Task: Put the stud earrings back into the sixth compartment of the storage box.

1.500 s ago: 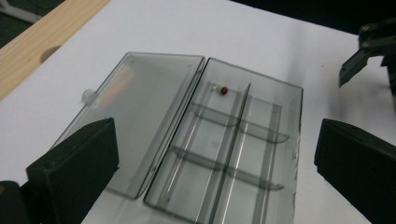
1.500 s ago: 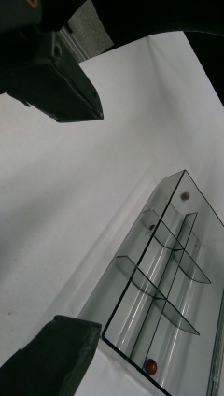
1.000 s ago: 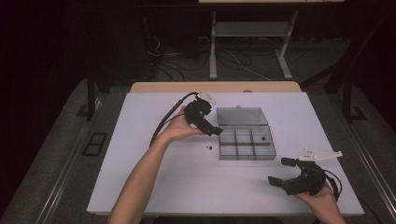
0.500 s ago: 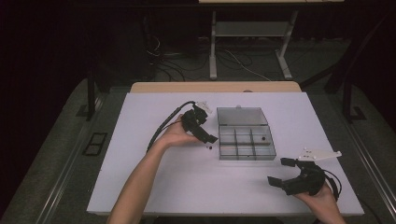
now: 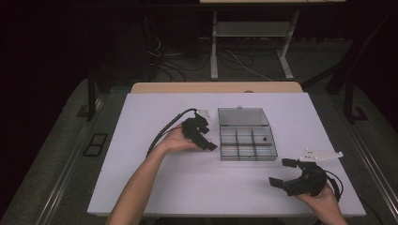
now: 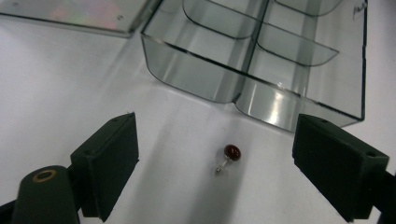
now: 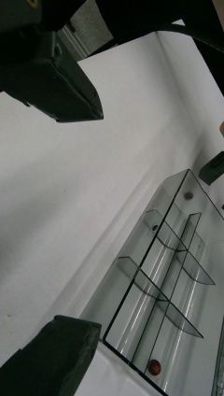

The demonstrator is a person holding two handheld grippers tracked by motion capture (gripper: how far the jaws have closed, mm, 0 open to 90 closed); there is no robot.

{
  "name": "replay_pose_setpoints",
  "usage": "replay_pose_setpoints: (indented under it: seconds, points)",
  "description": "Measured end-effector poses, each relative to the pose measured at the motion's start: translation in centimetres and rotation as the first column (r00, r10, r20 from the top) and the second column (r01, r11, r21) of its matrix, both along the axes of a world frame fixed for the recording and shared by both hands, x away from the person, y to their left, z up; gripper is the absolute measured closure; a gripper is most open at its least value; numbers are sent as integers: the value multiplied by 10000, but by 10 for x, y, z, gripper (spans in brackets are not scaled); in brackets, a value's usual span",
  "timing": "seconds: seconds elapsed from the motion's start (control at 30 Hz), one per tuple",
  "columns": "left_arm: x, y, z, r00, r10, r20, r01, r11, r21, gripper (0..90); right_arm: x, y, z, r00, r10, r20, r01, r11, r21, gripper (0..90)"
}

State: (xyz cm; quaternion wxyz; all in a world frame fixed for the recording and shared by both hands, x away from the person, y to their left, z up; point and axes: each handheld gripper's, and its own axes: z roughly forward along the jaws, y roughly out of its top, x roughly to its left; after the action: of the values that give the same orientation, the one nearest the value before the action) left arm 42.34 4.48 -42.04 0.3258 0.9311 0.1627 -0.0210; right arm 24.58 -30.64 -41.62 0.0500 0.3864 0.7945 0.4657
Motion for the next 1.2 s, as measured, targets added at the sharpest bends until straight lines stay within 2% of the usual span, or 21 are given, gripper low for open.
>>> replay_pose_setpoints:
  seconds: [0.03,0.13,0.3,0.37,0.53,0.77,0.8,0.87,1.0,1.2]
  points:
    - [0,0,-1,9999,-101,66,101,9999,16,150,0,0,0,10000,1,2,-1,10000,-13,8]
    - [-4,-1,-4,9999,-143,-65,143,9999,30,183,0,0,0,10000,6,-3,-6,10000,-15,8]
    - [-7,-2,-7,9982,-574,-147,576,9983,132,274,0,0,0,10000,11,-14,-11,10000,-15,8]
    - [-8,-2,-9,9981,-592,-182,594,9982,124,307,0,0,0,10000,18,-31,-18,10000,-29,8]
    - [-10,-3,-10,9959,-901,83,900,9959,91,434,0,0,0,10000,18,-38,-18,10000,-32,8]
    - [-14,-8,-13,9889,-1410,476,1386,9890,510,587,0,0,0,10000,16,-30,-16,10000,-26,8]
    - [-16,-9,-14,9914,-1246,393,1225,9911,521,614,0,0,0,10000,16,-14,-16,10000,-26,8]
    - [-14,-10,-14,9889,-1313,693,1273,9901,596,665,0,0,0,10000,18,-12,-18,10000,-27,8]
    - [-14,-10,-14,9929,-1025,607,983,9928,691,774,0,0,0,10000,5,3,-5,10000,-6,7]
    - [-14,-11,-14,9929,-990,666,943,9930,713,795,0,0,0,10000,-27,21,27,10000,19,8]
